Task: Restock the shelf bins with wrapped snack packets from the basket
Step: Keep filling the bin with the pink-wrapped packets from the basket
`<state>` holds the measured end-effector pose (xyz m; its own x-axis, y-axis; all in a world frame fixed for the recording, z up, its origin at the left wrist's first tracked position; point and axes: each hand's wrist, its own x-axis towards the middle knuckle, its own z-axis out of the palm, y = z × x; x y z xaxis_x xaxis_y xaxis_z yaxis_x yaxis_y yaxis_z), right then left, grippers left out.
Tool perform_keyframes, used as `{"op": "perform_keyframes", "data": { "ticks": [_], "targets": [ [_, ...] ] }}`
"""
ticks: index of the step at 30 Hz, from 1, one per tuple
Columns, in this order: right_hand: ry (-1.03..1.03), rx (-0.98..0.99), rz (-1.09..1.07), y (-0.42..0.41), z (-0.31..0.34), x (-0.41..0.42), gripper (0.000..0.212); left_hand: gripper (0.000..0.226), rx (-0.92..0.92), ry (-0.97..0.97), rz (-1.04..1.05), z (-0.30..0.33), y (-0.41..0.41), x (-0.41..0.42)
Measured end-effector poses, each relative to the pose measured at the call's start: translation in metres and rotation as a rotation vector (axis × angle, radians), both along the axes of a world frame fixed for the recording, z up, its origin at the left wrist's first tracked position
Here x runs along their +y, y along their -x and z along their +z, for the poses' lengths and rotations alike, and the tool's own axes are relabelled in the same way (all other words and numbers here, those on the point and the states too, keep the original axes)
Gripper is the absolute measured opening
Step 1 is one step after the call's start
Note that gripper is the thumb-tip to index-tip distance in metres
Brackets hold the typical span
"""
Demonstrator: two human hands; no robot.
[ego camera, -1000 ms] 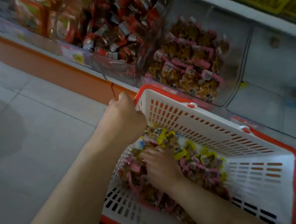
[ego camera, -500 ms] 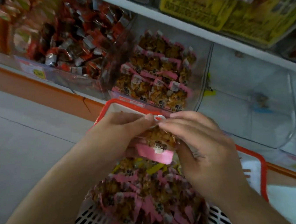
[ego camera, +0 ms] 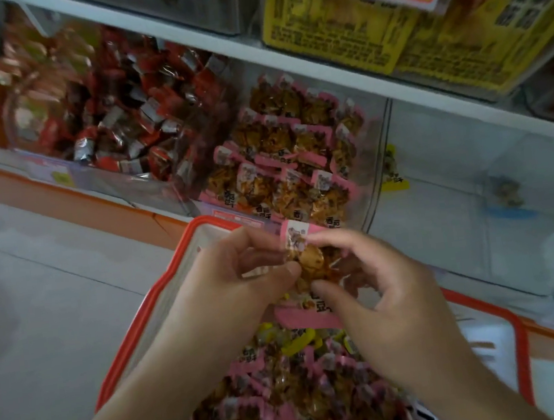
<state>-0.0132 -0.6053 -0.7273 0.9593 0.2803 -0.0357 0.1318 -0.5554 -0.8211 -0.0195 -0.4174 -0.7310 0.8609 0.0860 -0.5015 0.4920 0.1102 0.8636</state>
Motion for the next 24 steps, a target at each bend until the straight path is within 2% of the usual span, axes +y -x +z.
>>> {"op": "perform_keyframes", "data": {
  "ticks": [3,5,7,9,12,14,16,20,24],
  "targets": [
    [-0.069,0.073,-0.105,0.001,-0.007,0.004,0.042,0.011,0.008,-0.055,-0.036,0.003,0.000,-0.002],
    [-0.137,0.125,-0.177,-0.002,-0.006,0.005,0.044,0.008,-0.056,-0.124,-0.029,0.007,-0.002,0.000],
    [-0.208,0.122,-0.235,-0.010,0.003,0.011,0.044,0.011,-0.136,-0.381,0.002,0.007,-0.004,0.009],
    [-0.229,0.095,-0.271,-0.030,0.009,0.023,0.043,0.015,-0.139,-0.686,0.045,0.007,-0.007,0.024],
    [-0.150,0.025,-0.289,-0.087,0.001,0.050,0.043,0.037,-0.008,-0.942,-0.051,-0.004,-0.007,0.044],
    [-0.075,-0.032,-0.308,-0.130,-0.010,0.069,0.042,0.048,0.157,-0.932,-0.165,-0.014,-0.003,0.051],
    [-0.006,-0.077,-0.353,-0.171,-0.021,0.087,0.040,0.046,0.272,-0.881,-0.234,-0.021,0.000,0.055],
    [0.118,-0.057,-0.436,-0.239,-0.038,0.113,0.057,0.030,0.225,-0.907,-0.258,-0.028,0.001,0.056],
    [0.149,-0.053,-0.438,-0.264,-0.046,0.134,0.052,0.031,0.155,-0.928,-0.267,-0.028,0.003,0.055]
  ]
}}
